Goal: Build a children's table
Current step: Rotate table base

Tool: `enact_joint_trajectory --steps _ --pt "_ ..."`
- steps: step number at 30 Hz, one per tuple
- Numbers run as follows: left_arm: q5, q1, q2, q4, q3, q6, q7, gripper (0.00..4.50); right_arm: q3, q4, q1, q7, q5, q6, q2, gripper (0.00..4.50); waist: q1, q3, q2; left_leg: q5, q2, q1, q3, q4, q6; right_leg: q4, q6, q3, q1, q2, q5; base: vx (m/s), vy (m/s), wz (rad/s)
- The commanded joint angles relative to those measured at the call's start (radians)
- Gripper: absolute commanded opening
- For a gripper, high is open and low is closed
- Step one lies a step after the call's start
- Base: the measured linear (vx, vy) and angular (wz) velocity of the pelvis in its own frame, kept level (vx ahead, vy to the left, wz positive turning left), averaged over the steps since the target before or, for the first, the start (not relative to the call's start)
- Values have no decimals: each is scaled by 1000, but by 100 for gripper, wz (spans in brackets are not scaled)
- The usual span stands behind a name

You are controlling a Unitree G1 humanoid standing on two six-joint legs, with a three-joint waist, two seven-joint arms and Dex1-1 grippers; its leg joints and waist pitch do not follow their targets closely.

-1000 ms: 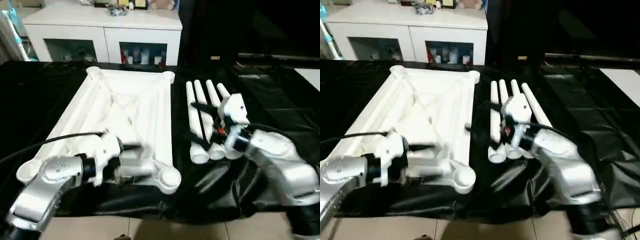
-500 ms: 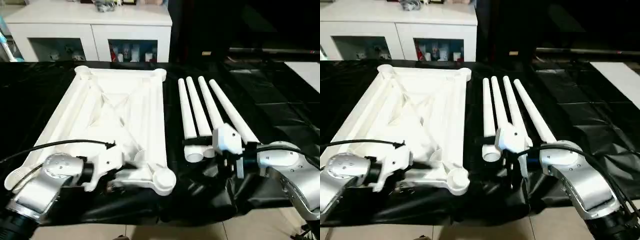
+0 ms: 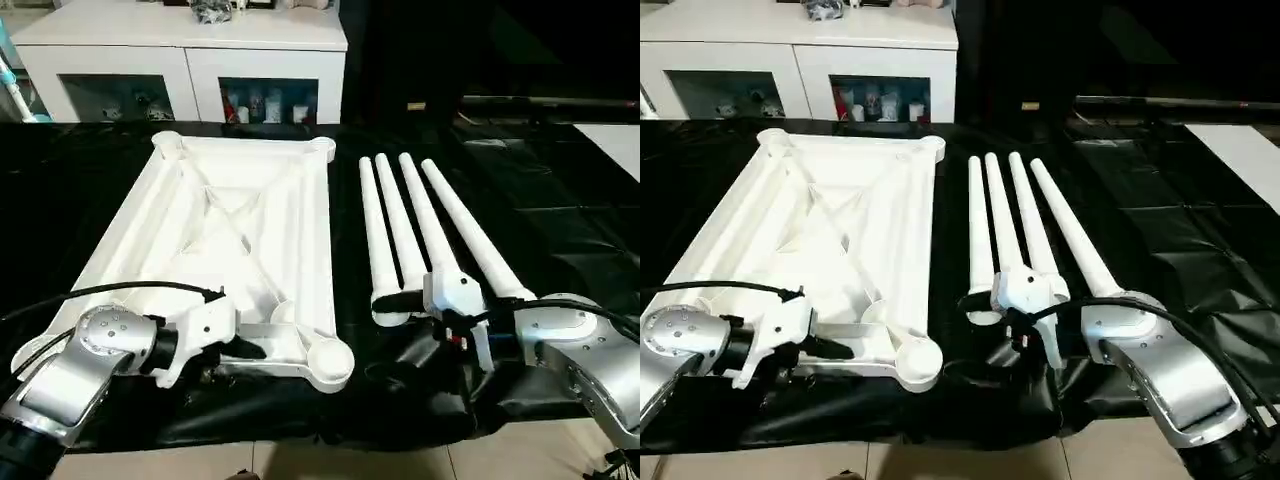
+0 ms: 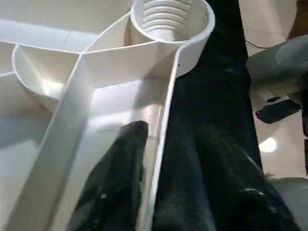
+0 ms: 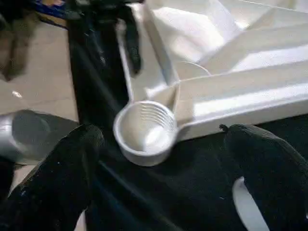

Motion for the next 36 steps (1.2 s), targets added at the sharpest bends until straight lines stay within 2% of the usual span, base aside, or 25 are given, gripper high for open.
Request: enact_joint_trajectory --steps 1,9,13,15,19,20,24,27,30,31,32,36 --pt "4 -9 17 -24 -4 6 -9 171 5 -13 -7 -7 -7 -7 1 450 5 -48 15 -295 60 24 -24 -85 -33 -91 -210 51 8 -86 -167 0 0 0" --pt "24 -11 24 -15 -13 2 -17 103 11 -18 1 11 0 -36 8 450 4 -52 16 -255 59 19 -24 -82 -19 -82 -226 49 13 -83 -63 0 0 0" --pt "21 -6 22 -15 -7 5 -10 89 13 -24 7 15 0 -34 6 450 3 -50 16 -271 59 21 -23 -83 -21 -84 -229 50 12 -84 -81 0 0 0" --pt "18 -2 20 -15 -2 8 -2 57 12 -24 8 15 -1 -37 7 450 3 -50 18 -276 59 22 -23 -83 -23 -85 -228 50 11 -84 -91 0 0 0" --pt "-5 13 -4 -25 35 15 40 37 11 -13 3 4 -9 -49 13 450 2 -49 17 -283 60 22 -23 -83 -26 -86 -228 51 11 -85 -103 0 0 0" --pt "-6 14 -6 -26 37 15 42 14 11 -13 3 3 -10 -49 14 450 2 -49 16 -282 60 22 -23 -83 -27 -86 -228 51 11 -85 -103 0 0 0" --pt "-16 43 -43 -46 91 39 136 3 0 11 -6 -27 -31 -72 35 450 -4 -50 12 -254 60 14 -24 -82 -17 -83 -231 50 17 -86 -71 0 0 0" --pt "10 52 -62 -31 116 30 213 3 -2 26 -18 -44 -42 -81 47 450 -8 -49 8 -244 56 14 -22 -80 -8 -86 -222 50 16 -83 -88 0 0 0" --pt "31 47 -72 -19 125 31 253 3 2 39 -28 -54 -52 -87 53 450 -12 -49 4 -230 57 13 -21 -79 -3 -87 -217 50 16 -82 -96 0 0 0" --pt "34 46 -73 -18 125 31 257 3 2 41 -29 -56 -53 -89 54 450 -12 -49 7 -230 57 14 -22 -79 -4 -88 -216 49 15 -82 -101 0 0 0" --pt "60 35 -77 8 128 10 289 3 3 50 -38 -66 -62 -94 63 450 -13 -50 4 -227 57 14 -21 -78 -2 -87 -215 49 15 -82 -96 0 0 0" --pt "83 24 -73 36 124 -27 309 3 2 66 -47 -86 -76 -98 74 450 -14 -50 6 -210 57 15 -21 -77 3 -86 -213 49 14 -80 -67 0 0 0"
